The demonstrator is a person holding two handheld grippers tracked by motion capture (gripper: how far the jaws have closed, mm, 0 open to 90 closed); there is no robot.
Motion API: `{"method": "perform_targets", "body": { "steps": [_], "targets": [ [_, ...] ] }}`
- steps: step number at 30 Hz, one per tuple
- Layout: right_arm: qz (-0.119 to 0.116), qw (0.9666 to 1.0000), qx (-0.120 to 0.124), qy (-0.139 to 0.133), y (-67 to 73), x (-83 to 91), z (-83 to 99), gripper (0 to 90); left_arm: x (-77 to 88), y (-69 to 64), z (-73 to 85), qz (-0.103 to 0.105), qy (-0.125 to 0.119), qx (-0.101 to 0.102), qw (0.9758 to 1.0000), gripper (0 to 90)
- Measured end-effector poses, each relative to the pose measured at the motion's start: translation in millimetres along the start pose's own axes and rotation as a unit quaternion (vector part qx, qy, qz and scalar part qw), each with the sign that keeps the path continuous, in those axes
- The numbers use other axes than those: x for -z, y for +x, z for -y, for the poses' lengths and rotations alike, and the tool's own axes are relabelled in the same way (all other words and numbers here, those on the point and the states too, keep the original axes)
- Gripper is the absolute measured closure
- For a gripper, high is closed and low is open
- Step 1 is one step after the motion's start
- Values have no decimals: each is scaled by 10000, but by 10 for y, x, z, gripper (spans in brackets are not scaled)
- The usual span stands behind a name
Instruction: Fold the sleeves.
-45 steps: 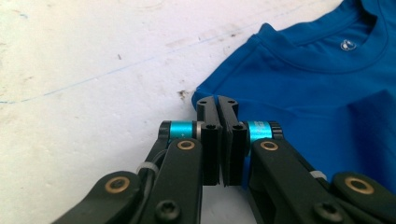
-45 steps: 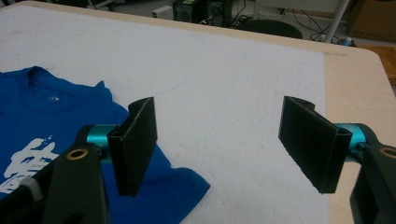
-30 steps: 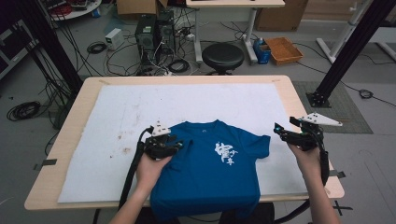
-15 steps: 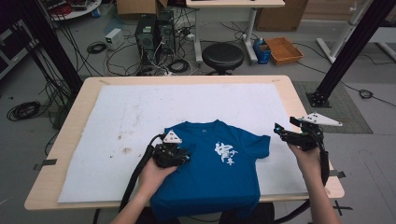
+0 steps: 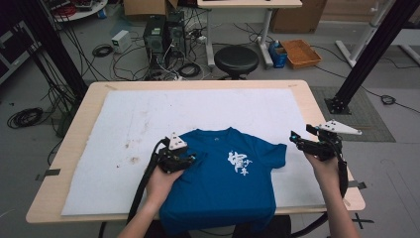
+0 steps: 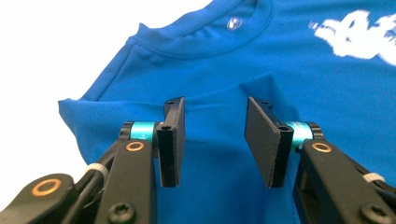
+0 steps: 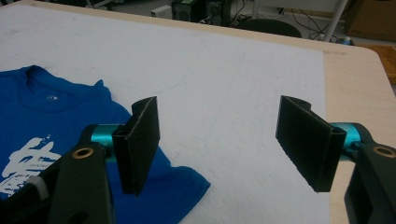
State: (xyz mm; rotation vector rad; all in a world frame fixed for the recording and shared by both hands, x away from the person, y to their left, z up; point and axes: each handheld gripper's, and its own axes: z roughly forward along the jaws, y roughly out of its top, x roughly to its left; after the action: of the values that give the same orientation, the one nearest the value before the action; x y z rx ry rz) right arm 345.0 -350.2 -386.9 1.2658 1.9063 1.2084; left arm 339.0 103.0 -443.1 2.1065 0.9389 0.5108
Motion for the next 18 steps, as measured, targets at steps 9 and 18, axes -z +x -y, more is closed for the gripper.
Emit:
{"method": "perform_targets", "body": {
  "steps": [9,18],
  "targets": [
    [6,10000,-38,1,-14,3,11,303,-2,-37,15,-146,-13,-87,9999,503],
    [24,9996,-223,149,-4,-30,110,407,398,191,42,-24,-849,408,9956,499]
  ]
}}
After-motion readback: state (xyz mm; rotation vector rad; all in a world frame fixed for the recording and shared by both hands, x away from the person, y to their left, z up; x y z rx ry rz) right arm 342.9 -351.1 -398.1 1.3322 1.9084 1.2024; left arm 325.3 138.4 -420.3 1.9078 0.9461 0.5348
